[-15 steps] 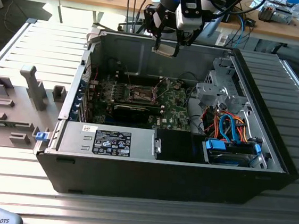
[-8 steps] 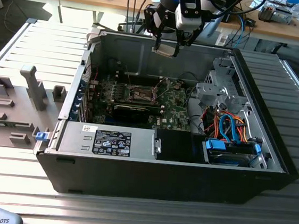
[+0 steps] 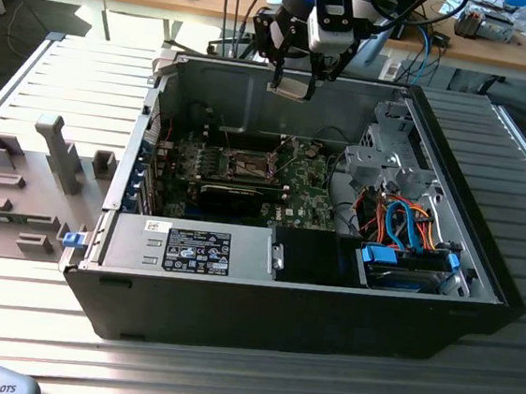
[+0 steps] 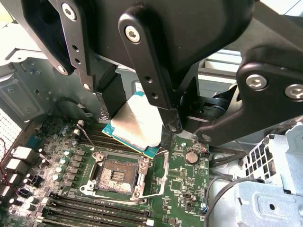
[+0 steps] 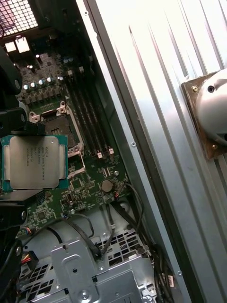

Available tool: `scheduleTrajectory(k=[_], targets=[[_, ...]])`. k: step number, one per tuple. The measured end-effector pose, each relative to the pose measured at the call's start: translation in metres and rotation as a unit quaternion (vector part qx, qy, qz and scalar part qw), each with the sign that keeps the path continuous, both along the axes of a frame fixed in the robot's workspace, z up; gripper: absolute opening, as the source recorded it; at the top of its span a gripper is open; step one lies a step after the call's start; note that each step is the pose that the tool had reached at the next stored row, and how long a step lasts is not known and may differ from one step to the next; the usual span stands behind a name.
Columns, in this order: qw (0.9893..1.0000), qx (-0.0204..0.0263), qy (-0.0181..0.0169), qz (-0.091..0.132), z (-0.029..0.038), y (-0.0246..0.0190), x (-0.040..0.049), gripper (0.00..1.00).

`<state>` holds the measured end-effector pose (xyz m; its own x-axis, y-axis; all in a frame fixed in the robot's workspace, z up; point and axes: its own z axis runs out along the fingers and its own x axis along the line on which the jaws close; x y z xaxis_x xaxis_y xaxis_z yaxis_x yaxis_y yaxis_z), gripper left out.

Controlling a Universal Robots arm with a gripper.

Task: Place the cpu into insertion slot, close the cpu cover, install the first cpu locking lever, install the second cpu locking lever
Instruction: 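Place the cpu into insertion slot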

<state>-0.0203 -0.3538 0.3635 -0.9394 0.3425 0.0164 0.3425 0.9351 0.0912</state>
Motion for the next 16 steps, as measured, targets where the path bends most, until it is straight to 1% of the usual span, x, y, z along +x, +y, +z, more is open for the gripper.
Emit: scheduleTrajectory(k=[16], targets=[[0.9999, 0.0, 0.0, -0.013, -0.0002, 0.0, 0.0, 0.54]])
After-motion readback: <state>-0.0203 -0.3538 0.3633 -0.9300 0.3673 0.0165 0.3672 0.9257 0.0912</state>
